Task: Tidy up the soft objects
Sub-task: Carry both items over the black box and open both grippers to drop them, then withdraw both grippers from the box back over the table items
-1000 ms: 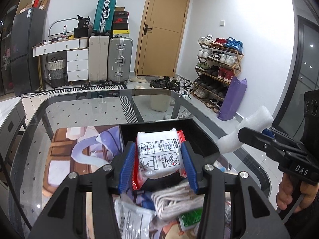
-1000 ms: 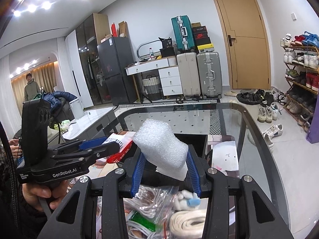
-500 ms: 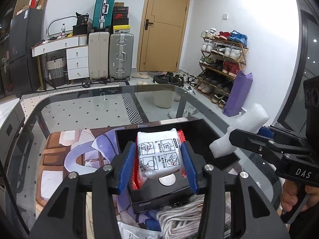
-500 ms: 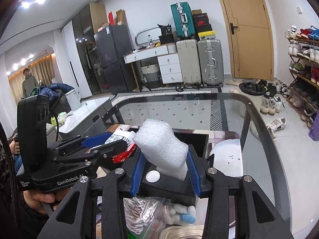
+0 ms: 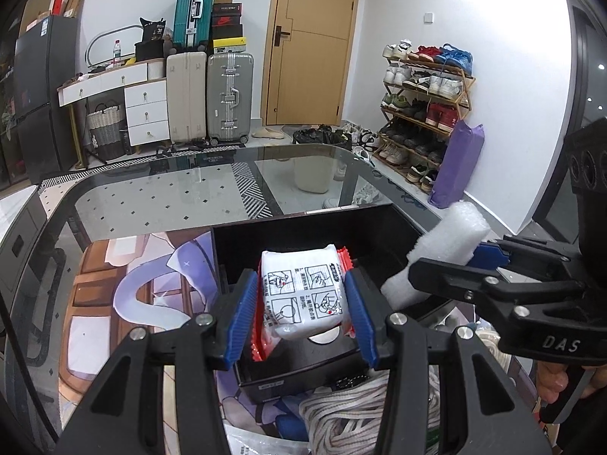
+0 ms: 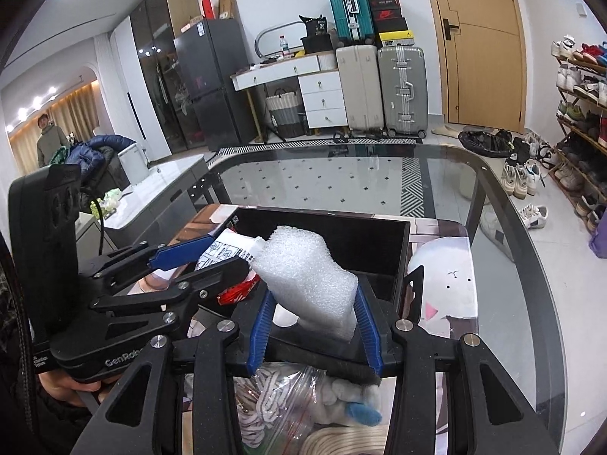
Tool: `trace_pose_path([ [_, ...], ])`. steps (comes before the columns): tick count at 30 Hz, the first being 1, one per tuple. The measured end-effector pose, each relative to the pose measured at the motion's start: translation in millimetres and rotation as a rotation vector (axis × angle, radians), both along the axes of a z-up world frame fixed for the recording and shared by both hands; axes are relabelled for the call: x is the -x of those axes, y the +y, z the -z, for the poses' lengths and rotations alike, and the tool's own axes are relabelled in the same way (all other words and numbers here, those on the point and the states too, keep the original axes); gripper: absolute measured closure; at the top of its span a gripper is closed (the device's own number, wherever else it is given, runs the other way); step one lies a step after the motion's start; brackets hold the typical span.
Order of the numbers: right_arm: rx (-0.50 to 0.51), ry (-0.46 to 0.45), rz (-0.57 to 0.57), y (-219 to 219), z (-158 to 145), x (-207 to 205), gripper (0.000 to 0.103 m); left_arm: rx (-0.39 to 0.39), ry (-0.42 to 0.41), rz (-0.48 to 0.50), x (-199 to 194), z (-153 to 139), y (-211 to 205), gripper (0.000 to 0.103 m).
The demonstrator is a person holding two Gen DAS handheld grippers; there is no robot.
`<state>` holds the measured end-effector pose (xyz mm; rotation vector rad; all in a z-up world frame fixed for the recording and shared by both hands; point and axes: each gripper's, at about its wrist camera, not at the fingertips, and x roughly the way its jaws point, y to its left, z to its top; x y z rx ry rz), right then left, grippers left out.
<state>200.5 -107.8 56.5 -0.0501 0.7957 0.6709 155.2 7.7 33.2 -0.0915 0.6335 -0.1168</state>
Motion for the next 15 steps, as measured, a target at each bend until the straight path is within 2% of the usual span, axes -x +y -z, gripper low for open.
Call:
trace_pose_path([
  [3, 0.012, -0.022, 0.023, -1.3, 1.4, -4.1, 0.041, -0.009, 0.012, 0.001, -0.3, 1.6, -1.4, 0.053],
  [7, 0.025, -0.064, 0.060, -6.5, -3.6, -5.8, 0.032, 0.021, 0.022, -0.004, 0.7, 1.9, 3.5, 0.049],
  [8, 0.022, -0.068, 0.066, -10.0, -4.9, -5.3, 0.030, 0.025, 0.021, -0.004, 1.9, 1.2, 4.5, 0.044],
  [10, 0.017, -0.077, 0.081, -15.8, -7.9, -1.9, 0.020, 0.033, 0.012, 0.007, 5.4, -1.0, 5.0, 0.036],
  [12, 0.011, -0.087, 0.105, -24.6, -11.3, 0.7, 0.017, 0.026, 0.005, 0.008, 8.9, -3.7, 3.2, 0.027],
  [14, -0.004, -0.084, 0.116, -33.2, -15.0, 5.0, 0.012, 0.006, -0.009, -0.015, 15.0, -7.0, 2.2, 0.008],
  [15, -0.009, -0.083, 0.123, -38.1, -16.7, 7.7, 0.006, 0.003, -0.016, -0.023, 17.5, -8.1, 2.6, 0.006],
])
